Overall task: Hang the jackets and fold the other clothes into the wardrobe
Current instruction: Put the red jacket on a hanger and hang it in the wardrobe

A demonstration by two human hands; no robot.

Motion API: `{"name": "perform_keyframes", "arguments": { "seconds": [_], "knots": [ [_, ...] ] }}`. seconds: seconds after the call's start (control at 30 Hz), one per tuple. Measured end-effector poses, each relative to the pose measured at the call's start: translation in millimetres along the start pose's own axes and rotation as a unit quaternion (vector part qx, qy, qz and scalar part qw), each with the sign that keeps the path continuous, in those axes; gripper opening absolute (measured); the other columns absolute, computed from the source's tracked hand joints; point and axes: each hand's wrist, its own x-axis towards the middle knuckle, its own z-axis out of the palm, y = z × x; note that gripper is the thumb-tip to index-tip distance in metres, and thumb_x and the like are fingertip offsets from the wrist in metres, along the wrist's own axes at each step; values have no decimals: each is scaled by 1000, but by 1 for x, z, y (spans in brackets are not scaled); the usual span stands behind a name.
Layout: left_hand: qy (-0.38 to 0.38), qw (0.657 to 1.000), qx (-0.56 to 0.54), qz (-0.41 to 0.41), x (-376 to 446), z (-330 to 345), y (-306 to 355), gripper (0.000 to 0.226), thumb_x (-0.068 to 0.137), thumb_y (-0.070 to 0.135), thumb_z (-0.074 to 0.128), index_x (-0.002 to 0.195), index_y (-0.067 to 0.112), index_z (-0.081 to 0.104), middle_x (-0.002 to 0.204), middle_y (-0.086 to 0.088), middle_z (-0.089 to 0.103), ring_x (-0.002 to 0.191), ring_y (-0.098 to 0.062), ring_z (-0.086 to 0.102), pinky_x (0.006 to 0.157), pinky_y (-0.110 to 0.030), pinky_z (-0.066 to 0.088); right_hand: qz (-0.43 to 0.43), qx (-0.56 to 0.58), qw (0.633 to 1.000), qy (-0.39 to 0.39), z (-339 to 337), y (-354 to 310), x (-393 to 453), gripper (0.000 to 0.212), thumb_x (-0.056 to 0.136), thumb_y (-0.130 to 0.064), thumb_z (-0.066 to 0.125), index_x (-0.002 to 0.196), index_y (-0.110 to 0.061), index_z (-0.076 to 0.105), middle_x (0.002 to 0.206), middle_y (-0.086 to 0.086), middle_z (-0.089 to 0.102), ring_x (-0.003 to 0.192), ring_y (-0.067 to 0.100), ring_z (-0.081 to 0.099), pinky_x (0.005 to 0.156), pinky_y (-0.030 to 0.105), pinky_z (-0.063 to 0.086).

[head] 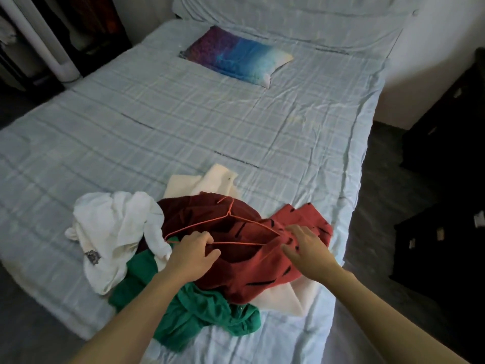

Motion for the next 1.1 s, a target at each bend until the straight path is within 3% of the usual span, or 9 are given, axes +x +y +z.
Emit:
{"name": "perform_keyframes", "arguments": {
  "seconds": [0.23,0.33,0.53,0.67,0.83,0.97,1.1],
  "knots": [
    [-21,1000,-4,-21,27,15,-37,42,93,52,55,123,24,55,121,2,56,114,-22,53,94,-42,47,-16,-26,998,-48,42,-19,62,67,81,-58,50,136,-20,47,127,7,57,119,28,54,102,43,44],
    [-9,1000,6,-12,37,17,-55,40,93,49,57,124,24,55,122,4,56,114,-21,52,93,-40,46,-24,-72,994,-72,56,-26,88,71,84,-55,61,143,-21,40,135,8,51,125,29,48,107,40,39],
    [-36,991,-77,100,46,38,-60,40,88,30,64,127,30,56,128,15,54,117,-8,49,101,-36,44,-34,-170,969,-176,83,-21,101,105,69,-67,71,153,-27,23,154,8,28,139,32,29,111,50,32],
    [-81,985,-12,154,48,60,-46,49,88,26,64,135,28,54,148,13,41,129,-15,43,110,-38,38,26,-139,982,-124,98,-15,91,112,65,-67,73,154,-31,16,163,11,-4,149,35,8,115,54,24],
    [-59,972,15,227,41,80,-41,48,77,23,69,124,27,57,139,10,46,119,-14,55,95,-37,52,38,-149,984,-84,101,-11,97,111,70,-68,70,154,-25,13,155,6,29,142,29,29,113,49,26],
    [-44,972,116,202,41,88,-51,68,54,31,84,119,24,65,116,6,63,105,-16,64,85,-33,56,27,-141,988,-55,97,-7,105,99,73,-62,72,151,-22,26,143,7,42,132,29,41,109,47,32],
    [-78,971,174,143,41,85,-66,45,67,27,77,109,21,62,105,2,62,102,-23,60,88,-39,48,37,-77,994,-73,95,0,109,98,71,-51,80,149,-19,30,140,11,41,129,30,42,110,44,36]
  ]
}}
